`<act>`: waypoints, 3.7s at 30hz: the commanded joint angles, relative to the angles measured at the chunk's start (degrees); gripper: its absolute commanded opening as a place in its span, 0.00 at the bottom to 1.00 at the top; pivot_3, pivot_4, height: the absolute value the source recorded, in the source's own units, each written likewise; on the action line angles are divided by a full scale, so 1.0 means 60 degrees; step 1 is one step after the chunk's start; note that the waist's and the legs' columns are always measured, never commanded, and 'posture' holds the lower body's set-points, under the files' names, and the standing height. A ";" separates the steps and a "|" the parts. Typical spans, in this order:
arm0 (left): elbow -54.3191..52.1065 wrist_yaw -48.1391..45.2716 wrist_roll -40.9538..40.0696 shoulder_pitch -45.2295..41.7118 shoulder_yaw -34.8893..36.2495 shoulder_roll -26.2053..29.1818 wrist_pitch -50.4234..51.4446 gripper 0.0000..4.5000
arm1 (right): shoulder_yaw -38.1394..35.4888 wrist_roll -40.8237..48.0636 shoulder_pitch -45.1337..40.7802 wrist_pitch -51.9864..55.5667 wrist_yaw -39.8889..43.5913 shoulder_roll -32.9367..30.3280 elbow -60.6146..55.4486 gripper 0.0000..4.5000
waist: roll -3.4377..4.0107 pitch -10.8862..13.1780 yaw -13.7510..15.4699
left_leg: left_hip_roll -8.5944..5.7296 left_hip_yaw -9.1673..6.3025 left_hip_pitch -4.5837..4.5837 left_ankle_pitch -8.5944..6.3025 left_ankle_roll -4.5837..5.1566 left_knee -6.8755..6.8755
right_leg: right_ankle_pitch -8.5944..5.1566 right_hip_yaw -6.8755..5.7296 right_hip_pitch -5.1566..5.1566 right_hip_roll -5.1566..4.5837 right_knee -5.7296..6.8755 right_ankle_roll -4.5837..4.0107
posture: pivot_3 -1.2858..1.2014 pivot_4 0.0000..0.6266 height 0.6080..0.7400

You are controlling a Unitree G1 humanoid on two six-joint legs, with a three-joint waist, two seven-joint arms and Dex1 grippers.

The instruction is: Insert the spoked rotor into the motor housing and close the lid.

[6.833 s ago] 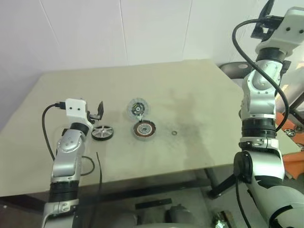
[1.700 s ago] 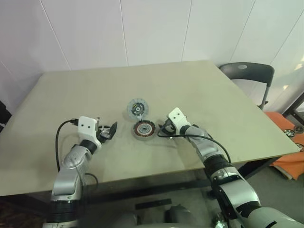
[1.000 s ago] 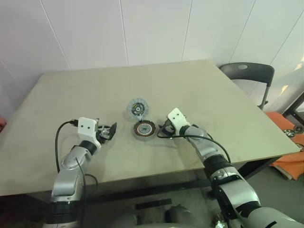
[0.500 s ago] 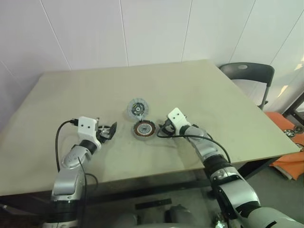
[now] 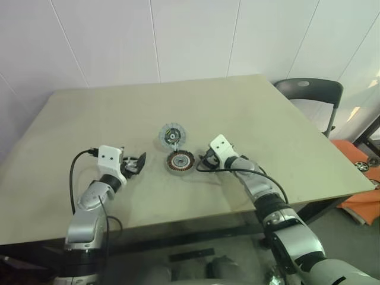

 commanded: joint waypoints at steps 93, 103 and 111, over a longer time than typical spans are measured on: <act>0.0319 0.0327 0.0186 -0.0465 0.0101 0.0027 -0.0414 0.93 | -0.0059 -0.0281 -0.0449 -0.0539 -0.0223 0.0088 -0.0090 0.99 | 0.0000 0.0000 0.0002 | 0.0000 0.0000 -0.0001 0.0000 0.0000 -0.0001 | 0.0000 0.0000 0.0000 -0.0001 -0.0001 0.0000 | 0.52 0.00 1.00; 0.0251 0.0364 0.0181 -0.0423 0.0133 0.0054 -0.0357 0.93 | -0.0114 -0.0228 -0.0456 -0.0725 -0.0285 0.0124 -0.0164 0.99 | 0.0000 0.0000 0.0001 | 0.0000 0.0000 -0.0001 0.0000 0.0000 -0.0001 | 0.0000 0.0000 0.0000 -0.0001 -0.0001 0.0000 | 0.52 0.00 1.00; 0.0210 0.0436 0.0158 -0.0378 0.0149 0.0072 -0.0329 0.93 | -0.0051 -0.0263 -0.0443 -0.0679 -0.0205 0.0133 -0.0185 0.99 | 0.0000 0.0000 0.0002 | 0.0000 -0.0001 0.0000 0.0000 0.0000 0.0000 | 0.0000 0.0000 0.0000 -0.0001 0.0000 0.0000 | 0.52 0.00 1.00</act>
